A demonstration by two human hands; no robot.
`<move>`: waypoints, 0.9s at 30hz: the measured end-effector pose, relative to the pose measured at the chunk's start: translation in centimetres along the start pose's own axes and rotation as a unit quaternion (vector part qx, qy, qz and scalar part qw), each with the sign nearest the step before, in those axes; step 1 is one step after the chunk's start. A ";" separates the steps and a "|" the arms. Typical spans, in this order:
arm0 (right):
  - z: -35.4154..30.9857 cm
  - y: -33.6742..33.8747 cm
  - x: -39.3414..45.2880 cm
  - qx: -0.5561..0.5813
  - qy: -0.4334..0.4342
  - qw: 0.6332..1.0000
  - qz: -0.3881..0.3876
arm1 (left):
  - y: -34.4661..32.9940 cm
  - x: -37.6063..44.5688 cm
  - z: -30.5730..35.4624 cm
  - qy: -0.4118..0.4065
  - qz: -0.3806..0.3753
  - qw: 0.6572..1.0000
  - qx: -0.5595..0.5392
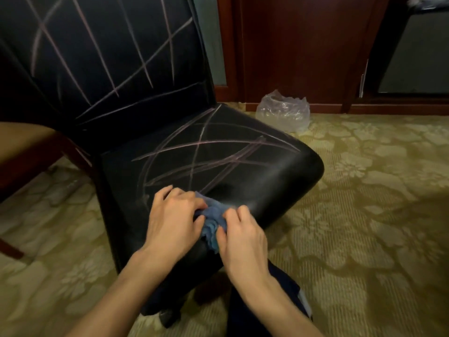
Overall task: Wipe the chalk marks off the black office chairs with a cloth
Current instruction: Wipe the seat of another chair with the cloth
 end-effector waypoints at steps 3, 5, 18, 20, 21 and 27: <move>-1.1 -0.8 -0.9 0.022 0.044 0.998 -0.026 | 0.0 -1.3 -1.8 -0.003 -0.014 1.000 0.017; -1.3 -0.9 -0.7 0.024 0.062 0.997 -0.030 | 0.1 -1.1 -2.1 -0.014 -0.001 0.999 0.032; 9.2 7.7 7.4 -0.102 -0.073 0.990 0.061 | -1.2 9.9 12.3 0.005 0.045 0.998 -0.053; 8.4 6.8 6.6 -0.110 -0.073 0.990 0.053 | -1.3 9.0 11.1 0.009 0.037 0.998 -0.053; 7.9 6.3 6.0 -0.110 -0.067 0.990 0.053 | -1.4 8.3 10.3 0.008 0.034 0.998 -0.054; 5.3 4.1 1.9 -0.057 -0.026 0.996 0.069 | -0.9 3.9 7.0 0.004 0.002 0.999 -0.047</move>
Point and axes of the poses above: each hand's wrist, its own x-axis towards the middle knuckle, its own y-axis out of the back of the hand, z = x × y, the point moved 1 cm from there along x, towards the middle knuckle, and after that the axes turned 10 degrees about x, right-handed, at the moved point
